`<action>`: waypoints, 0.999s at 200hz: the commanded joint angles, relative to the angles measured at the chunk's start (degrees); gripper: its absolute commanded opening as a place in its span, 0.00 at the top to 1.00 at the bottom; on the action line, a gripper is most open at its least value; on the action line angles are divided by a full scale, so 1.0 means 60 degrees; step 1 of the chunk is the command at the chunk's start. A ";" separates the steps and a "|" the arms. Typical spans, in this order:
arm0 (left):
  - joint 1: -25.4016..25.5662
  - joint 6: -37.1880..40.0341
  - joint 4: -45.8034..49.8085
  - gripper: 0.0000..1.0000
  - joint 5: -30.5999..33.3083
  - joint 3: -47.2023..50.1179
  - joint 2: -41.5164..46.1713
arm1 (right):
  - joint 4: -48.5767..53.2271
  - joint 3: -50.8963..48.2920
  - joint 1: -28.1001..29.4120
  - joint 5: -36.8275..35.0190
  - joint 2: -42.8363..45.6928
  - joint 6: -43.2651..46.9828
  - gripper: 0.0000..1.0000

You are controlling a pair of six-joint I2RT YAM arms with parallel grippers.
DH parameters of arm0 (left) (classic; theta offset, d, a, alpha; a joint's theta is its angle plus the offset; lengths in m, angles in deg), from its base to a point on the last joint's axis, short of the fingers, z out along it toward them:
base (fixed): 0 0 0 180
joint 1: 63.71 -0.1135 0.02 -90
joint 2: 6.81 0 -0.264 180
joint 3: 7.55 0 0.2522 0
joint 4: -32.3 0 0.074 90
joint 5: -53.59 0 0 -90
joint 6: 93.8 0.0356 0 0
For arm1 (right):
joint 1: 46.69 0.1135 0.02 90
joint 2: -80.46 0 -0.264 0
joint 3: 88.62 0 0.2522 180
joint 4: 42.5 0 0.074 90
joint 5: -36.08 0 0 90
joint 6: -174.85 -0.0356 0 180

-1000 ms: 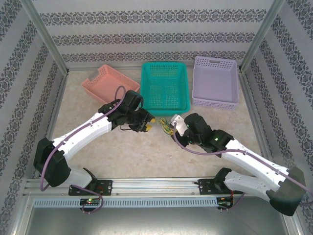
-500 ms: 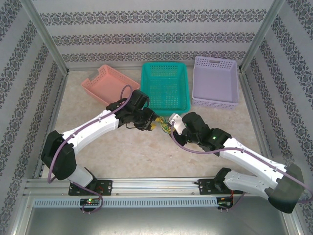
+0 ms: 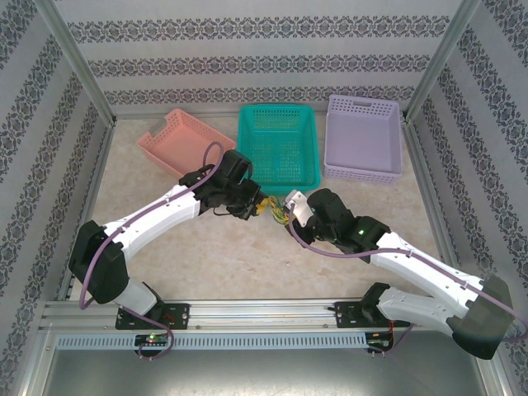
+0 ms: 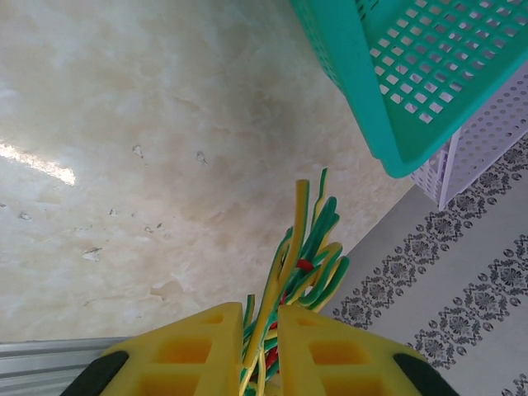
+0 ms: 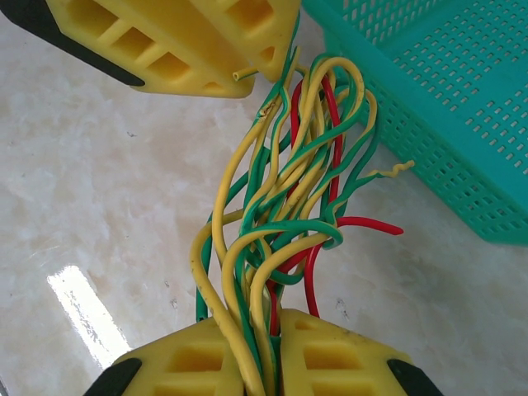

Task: Untangle the cables

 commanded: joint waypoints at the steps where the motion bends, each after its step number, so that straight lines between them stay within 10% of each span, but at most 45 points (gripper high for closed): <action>1: 0.0120 -0.0027 -0.0037 0.98 0.0181 -0.0083 0.0147 | -0.0190 0.0322 0.0029 0.0207 0.0014 -0.0179 1.00; 84: -0.1409 0.0465 0.0331 1.00 0.0034 0.0943 0.1211 | -0.0407 -0.0249 -0.0310 0.1482 0.1259 -0.0087 1.00; 200: -0.3269 0.0139 -0.0668 1.00 -0.0682 0.2251 0.1732 | -0.1560 -0.0474 -0.2538 0.6565 0.1533 -0.3203 1.00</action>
